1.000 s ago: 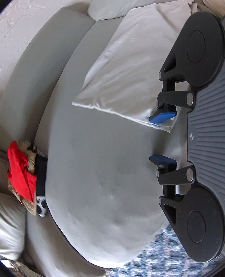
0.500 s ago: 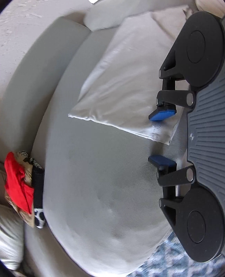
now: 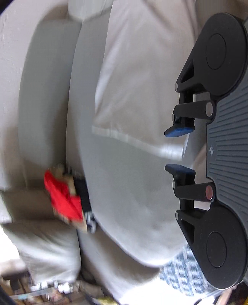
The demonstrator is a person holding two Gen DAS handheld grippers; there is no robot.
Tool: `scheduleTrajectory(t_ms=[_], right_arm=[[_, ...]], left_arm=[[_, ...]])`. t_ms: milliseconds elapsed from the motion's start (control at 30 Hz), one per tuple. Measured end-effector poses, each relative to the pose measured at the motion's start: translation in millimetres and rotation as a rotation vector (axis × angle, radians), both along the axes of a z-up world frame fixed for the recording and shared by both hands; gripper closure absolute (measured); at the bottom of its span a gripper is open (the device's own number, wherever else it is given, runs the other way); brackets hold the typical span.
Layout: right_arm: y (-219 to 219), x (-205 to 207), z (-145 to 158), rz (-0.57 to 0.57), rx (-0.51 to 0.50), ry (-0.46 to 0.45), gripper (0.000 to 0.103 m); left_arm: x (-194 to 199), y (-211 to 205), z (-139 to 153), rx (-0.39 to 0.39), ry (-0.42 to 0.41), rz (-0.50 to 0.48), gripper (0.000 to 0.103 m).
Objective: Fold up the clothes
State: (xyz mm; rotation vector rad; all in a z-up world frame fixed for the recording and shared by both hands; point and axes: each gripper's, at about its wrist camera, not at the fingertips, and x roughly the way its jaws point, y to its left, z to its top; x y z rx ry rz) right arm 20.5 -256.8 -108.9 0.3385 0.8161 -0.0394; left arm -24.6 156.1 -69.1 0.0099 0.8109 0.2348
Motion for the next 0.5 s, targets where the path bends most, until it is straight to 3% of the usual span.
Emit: scheduleTrajectory(t_ms=[100,200,267,433,500], right_arm=[[6,4,-2,0.026,-0.013,0.013,0.047],[16,10,-5,0.085,-0.044,0.041,0.053],[23,14,-8,0.116,-0.080,0.073,0.054],[21,18,-13,0.112,-0.048,0.086,0.060],[17,18,-15,0.099,0.008,0.095,0.069]], left_arm=[[4,-17,1,-0.073,0.011,-0.112,0.064],[13,-34,-6,-0.073,0.032,-0.180,0.063],[18,-36,-11,-0.103,0.062,-0.197,0.063],[16,-33,-17,-0.143,0.085,-0.175,0.060],[16,-31,-19,-0.154,0.085,-0.167,0.060]])
